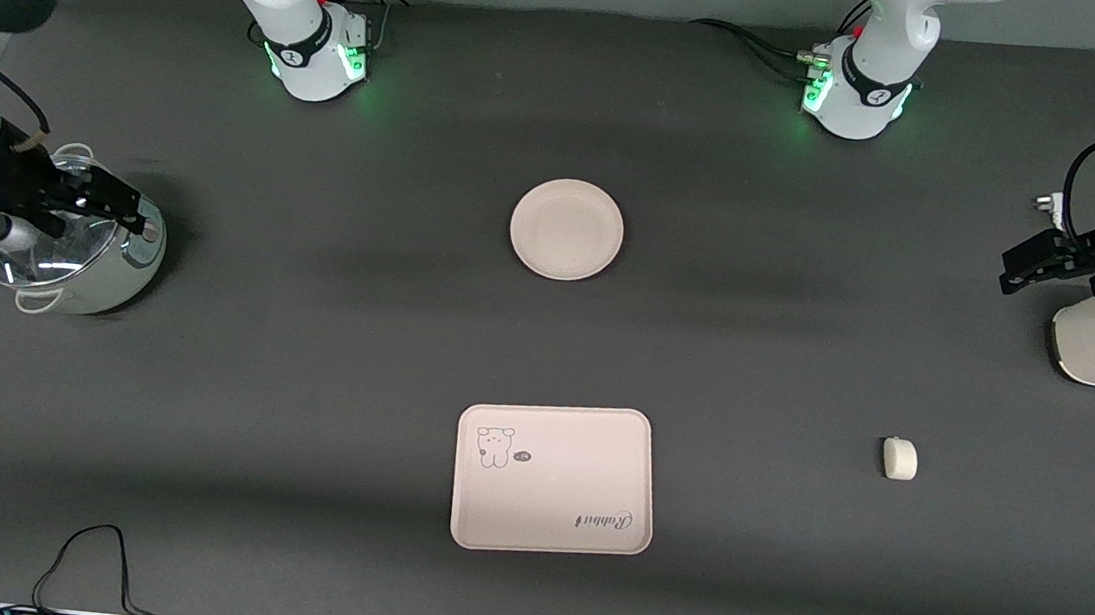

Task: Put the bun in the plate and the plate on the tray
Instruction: 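Reach the left gripper down to the white bun, then grasp the bun with the left gripper while the right gripper advances, then carry the bun over the white plate and lower it with the left gripper, then release the bun and withdraw the left gripper while the right gripper reaches the plate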

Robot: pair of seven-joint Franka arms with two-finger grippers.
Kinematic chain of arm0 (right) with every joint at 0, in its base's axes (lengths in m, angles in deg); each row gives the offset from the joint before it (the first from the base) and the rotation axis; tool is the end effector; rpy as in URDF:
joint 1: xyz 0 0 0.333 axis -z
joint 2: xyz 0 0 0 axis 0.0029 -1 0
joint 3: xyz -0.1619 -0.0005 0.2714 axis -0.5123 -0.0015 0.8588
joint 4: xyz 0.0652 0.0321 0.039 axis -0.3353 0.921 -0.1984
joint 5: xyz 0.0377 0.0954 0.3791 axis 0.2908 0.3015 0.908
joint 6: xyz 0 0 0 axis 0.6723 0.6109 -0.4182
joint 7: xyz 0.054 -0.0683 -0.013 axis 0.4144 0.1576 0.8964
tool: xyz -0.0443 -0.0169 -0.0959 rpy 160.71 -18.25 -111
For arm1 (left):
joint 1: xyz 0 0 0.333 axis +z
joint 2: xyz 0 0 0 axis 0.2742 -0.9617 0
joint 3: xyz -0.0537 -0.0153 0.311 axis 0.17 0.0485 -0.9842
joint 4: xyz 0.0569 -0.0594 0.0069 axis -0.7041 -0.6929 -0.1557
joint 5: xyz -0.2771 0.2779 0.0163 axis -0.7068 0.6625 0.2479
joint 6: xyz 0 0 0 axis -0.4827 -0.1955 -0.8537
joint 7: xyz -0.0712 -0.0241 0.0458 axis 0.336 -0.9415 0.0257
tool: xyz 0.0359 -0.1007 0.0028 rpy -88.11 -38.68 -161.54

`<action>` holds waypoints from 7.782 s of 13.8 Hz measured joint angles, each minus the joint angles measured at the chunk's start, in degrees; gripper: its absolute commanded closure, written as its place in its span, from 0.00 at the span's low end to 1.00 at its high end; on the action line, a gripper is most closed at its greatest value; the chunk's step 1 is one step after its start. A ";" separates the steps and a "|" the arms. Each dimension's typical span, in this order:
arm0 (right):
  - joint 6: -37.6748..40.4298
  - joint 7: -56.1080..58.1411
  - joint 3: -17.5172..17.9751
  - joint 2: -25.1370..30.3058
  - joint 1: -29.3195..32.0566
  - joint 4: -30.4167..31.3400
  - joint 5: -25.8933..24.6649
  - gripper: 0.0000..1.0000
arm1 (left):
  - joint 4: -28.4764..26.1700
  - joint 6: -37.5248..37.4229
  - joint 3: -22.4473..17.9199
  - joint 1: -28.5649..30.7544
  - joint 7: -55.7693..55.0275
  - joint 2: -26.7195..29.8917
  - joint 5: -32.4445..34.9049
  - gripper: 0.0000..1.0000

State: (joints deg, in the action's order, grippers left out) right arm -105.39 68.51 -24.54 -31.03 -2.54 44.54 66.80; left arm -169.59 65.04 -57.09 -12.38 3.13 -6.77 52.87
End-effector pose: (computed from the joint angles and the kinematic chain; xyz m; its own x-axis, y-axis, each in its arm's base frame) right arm 0.5596 0.0122 0.5841 0.9960 0.0871 -0.0187 0.0865 -0.9958 -0.0299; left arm 0.5432 -0.0113 0.5923 0.9985 0.0532 0.0132 0.0533 -0.9985 -0.0097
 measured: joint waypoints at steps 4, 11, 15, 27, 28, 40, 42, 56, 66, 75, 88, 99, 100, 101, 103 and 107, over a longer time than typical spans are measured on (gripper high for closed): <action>3.16 -0.03 -0.03 0.87 0.00 -0.49 -0.01 0.00 | 0.00 -0.03 0.00 0.00 0.50 -0.02 0.00 0.00; 3.48 -0.03 0.03 1.05 0.00 -0.48 -0.01 0.00 | -0.75 14.51 -0.28 1.18 0.79 -8.62 0.11 0.00; 3.48 -0.02 0.03 0.45 0.00 -0.31 -0.01 0.00 | -0.94 28.47 -0.44 2.38 3.33 -23.37 1.38 0.00; 2.65 0.00 0.90 -23.62 -4.16 -10.87 -0.03 0.00 | -2.53 47.91 -0.30 3.71 7.22 -39.33 4.61 0.00; 2.86 0.00 1.00 -23.61 -4.63 -11.01 -0.03 0.00 | -2.85 48.57 -0.18 3.70 7.22 -39.60 4.61 0.00; 1.91 -9.61 1.72 -27.68 -12.46 -10.08 17.31 0.00 | -7.98 57.47 -0.01 3.68 7.17 -40.06 4.62 0.84; -0.11 -12.21 1.74 -28.27 -16.18 -8.94 17.31 0.00 | -7.84 57.45 0.03 3.67 7.17 -40.06 4.62 0.84; 3.74 -10.09 0.58 -30.39 -7.50 -3.58 30.19 0.00 | 1.61 14.71 7.38 -12.97 -32.67 -19.66 0.11 0.82; -17.75 9.62 -1.50 -15.77 -7.57 26.76 42.68 0.00 | -3.49 31.79 20.59 -29.65 -70.79 -25.66 3.71 0.75; -25.59 8.98 -1.51 -6.24 -13.75 40.34 43.42 0.00 | -4.05 40.59 20.29 -39.92 -86.51 -40.44 18.15 0.70; -28.00 8.98 -1.51 -5.67 -15.97 43.27 45.93 0.00 | -2.05 36.32 19.69 -36.80 -86.76 -39.41 20.75 0.00; -54.19 8.96 -1.23 -12.48 -41.10 47.79 69.79 0.00 | 0.60 12.44 22.05 -8.71 -54.26 -18.43 13.82 0.00; -55.04 8.96 -1.23 -13.19 -41.90 47.76 70.49 0.00 | 1.47 10.03 22.01 -6.05 -50.56 -17.34 13.23 0.00; -55.62 8.96 -1.24 -13.70 -42.43 47.68 71.83 0.00 | 2.49 7.88 21.97 -3.09 -46.47 -16.53 12.67 0.00; -57.80 9.12 -1.29 -14.22 -44.66 47.53 77.25 0.00 | 4.00 5.20 21.93 2.58 -38.17 -15.85 10.92 0.00; -60.83 8.78 -1.21 -15.89 -49.76 45.95 81.37 0.04 | 5.04 2.65 21.79 12.47 -25.19 -14.64 7.42 0.00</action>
State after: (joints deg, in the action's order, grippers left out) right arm -166.22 77.29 -25.75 -46.91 -52.29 90.49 148.17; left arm -164.56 67.69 -35.30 0.09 -22.06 -21.41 60.29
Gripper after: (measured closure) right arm 0.000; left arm 0.000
